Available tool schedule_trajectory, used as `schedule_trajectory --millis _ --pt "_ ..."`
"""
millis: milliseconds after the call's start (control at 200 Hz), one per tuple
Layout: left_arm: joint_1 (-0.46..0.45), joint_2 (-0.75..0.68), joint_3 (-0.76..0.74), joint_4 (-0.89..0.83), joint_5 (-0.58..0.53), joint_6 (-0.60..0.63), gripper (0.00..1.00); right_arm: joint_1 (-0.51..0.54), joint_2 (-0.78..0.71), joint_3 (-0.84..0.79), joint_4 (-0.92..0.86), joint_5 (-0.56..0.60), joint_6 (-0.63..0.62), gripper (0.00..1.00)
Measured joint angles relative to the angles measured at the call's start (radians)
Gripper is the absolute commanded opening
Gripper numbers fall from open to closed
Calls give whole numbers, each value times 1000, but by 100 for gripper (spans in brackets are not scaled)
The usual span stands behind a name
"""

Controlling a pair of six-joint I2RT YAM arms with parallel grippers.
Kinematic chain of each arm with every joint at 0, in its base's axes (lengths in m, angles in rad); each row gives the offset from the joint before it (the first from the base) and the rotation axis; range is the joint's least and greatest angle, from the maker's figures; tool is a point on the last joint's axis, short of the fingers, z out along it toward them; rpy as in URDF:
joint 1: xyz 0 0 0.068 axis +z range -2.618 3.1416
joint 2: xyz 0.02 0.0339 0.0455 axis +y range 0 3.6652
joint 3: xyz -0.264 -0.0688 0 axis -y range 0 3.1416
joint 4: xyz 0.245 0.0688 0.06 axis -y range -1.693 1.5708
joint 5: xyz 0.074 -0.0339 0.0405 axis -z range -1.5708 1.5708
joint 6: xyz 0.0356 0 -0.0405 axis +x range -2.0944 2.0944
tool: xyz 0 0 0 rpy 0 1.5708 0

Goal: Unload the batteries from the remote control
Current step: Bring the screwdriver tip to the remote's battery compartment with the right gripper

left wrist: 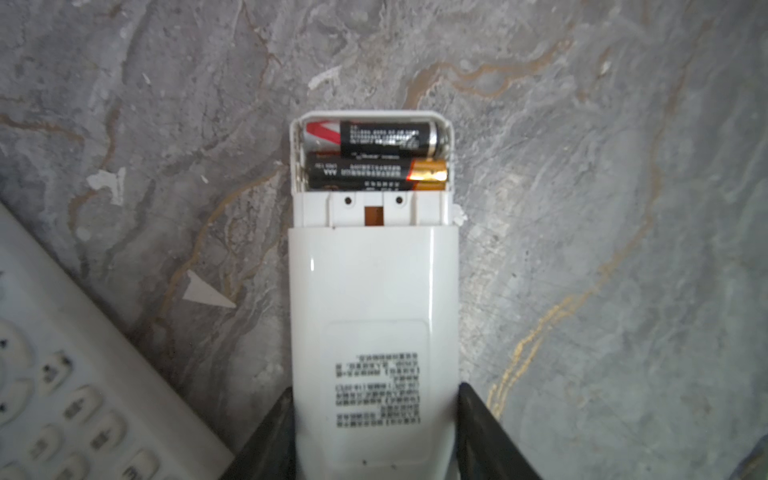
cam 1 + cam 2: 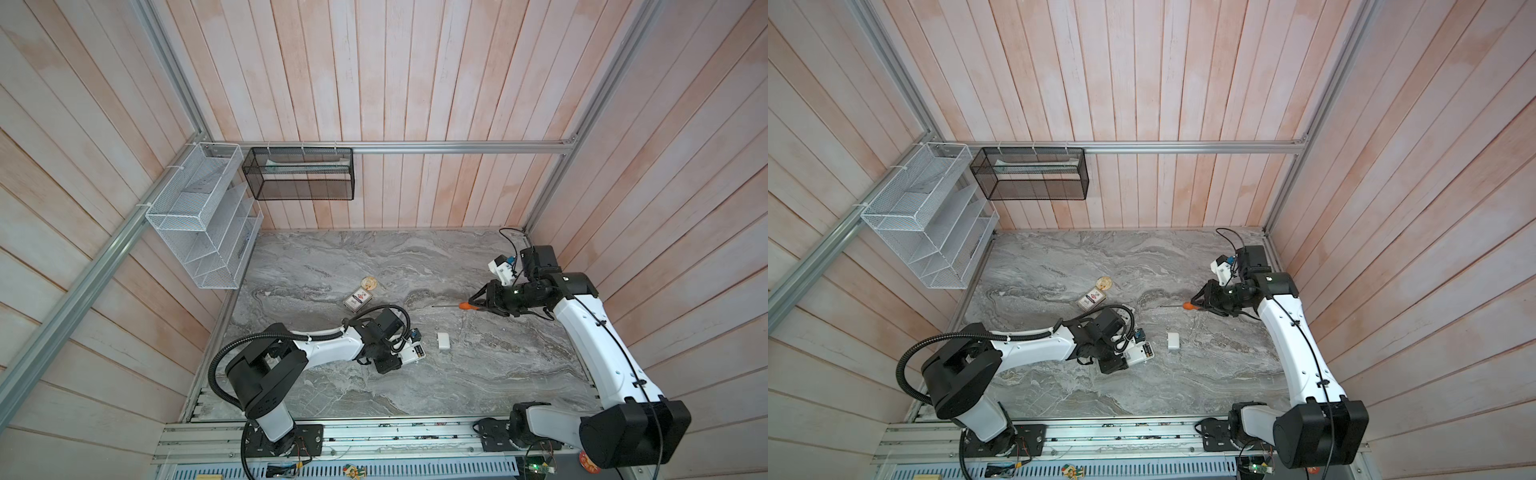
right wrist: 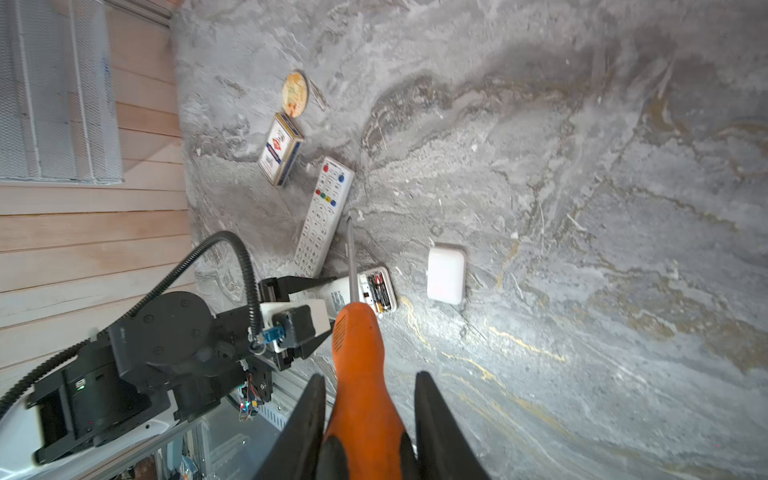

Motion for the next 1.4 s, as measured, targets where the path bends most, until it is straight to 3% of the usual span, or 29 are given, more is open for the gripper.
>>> schedule_trajectory --millis 425,735,1400 --pt "10 -2 -3 5 22 8 30 178 -69 -208 -83 28 50 8" --pt "14 -2 -3 4 30 8 29 179 -79 -289 -40 26 68 8" --pt "14 -2 -3 4 30 7 29 179 -9 -291 48 23 86 6"
